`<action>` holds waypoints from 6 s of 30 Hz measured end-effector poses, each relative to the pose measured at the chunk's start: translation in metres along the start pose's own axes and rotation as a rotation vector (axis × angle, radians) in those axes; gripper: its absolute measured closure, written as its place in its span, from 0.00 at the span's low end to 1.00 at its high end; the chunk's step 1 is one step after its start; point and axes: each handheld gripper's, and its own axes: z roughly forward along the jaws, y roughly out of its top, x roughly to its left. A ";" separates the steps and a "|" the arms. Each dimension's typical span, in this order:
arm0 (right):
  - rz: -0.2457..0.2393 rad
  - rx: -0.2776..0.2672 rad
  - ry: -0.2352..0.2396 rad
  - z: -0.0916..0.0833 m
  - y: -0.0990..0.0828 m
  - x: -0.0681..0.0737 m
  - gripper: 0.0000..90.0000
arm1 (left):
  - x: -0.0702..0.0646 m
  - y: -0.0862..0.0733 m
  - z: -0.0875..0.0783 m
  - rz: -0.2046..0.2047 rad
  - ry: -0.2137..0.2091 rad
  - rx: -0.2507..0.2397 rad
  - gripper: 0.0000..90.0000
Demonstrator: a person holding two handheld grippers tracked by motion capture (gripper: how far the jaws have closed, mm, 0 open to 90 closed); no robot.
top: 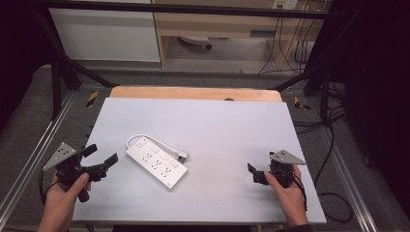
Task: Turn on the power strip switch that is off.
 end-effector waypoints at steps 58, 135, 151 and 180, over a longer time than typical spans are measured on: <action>0.023 -0.010 0.010 -0.003 0.000 -0.004 0.03 | -0.037 0.020 0.078 0.094 -0.041 0.104 0.11; 0.023 0.000 0.009 -0.003 -0.001 -0.006 0.03 | -0.030 -0.011 0.117 0.046 -0.134 0.266 1.00; 0.022 0.003 0.013 -0.003 -0.001 -0.006 0.03 | -0.035 -0.020 0.127 0.073 -0.156 0.315 1.00; 0.014 0.011 0.026 -0.002 -0.001 -0.005 0.03 | -0.046 -0.028 0.148 0.135 -0.167 0.387 1.00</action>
